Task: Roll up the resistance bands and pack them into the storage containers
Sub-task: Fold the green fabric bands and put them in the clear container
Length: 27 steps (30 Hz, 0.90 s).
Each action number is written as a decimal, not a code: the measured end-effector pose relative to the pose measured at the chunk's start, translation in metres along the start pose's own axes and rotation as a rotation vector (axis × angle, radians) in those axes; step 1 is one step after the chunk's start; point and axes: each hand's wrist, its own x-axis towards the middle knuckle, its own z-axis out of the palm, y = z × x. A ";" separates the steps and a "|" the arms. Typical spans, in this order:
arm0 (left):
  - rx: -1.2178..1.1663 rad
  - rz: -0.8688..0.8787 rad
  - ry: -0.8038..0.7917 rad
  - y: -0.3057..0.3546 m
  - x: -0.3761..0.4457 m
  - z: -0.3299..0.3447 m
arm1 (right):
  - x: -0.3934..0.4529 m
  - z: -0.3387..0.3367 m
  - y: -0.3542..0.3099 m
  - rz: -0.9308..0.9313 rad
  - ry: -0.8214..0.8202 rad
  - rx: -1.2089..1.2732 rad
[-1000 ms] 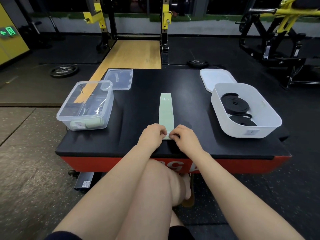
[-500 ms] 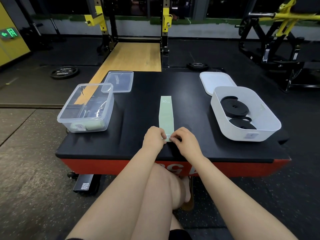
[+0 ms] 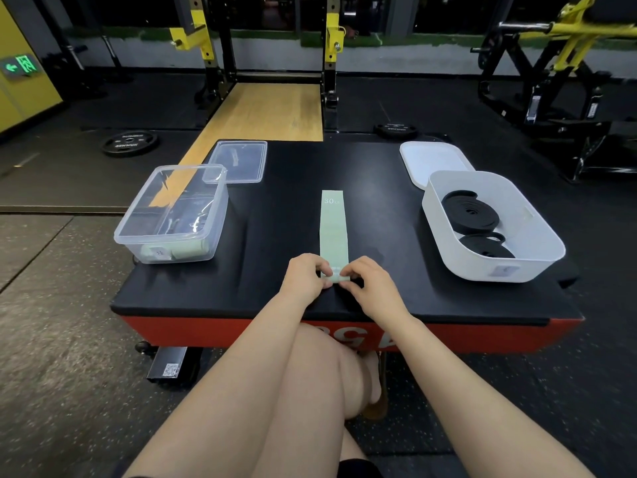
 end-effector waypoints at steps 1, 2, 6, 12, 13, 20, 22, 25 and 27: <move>-0.007 0.003 -0.005 -0.001 0.000 -0.001 | 0.000 0.000 0.000 -0.002 -0.003 -0.002; -0.015 0.008 -0.009 -0.001 0.000 -0.001 | 0.000 0.000 0.000 -0.006 -0.006 -0.004; -0.023 0.022 -0.022 -0.002 -0.001 -0.003 | 0.001 0.001 0.002 -0.018 -0.010 0.004; -0.030 0.041 -0.024 -0.002 0.000 -0.004 | 0.003 0.000 0.001 0.013 -0.024 0.045; -0.030 0.044 -0.018 -0.002 0.000 -0.003 | 0.004 0.000 0.001 0.020 -0.027 0.053; 0.040 0.064 0.030 0.001 0.001 0.000 | 0.012 -0.003 -0.002 0.069 -0.071 0.059; 0.028 0.035 0.028 0.001 0.001 0.000 | 0.014 -0.006 -0.003 0.073 -0.095 0.049; 0.001 -0.003 0.021 0.001 0.001 -0.002 | 0.017 -0.009 -0.004 0.074 -0.127 0.033; -0.005 0.003 0.020 0.001 0.001 -0.003 | 0.017 -0.010 -0.004 0.071 -0.137 0.024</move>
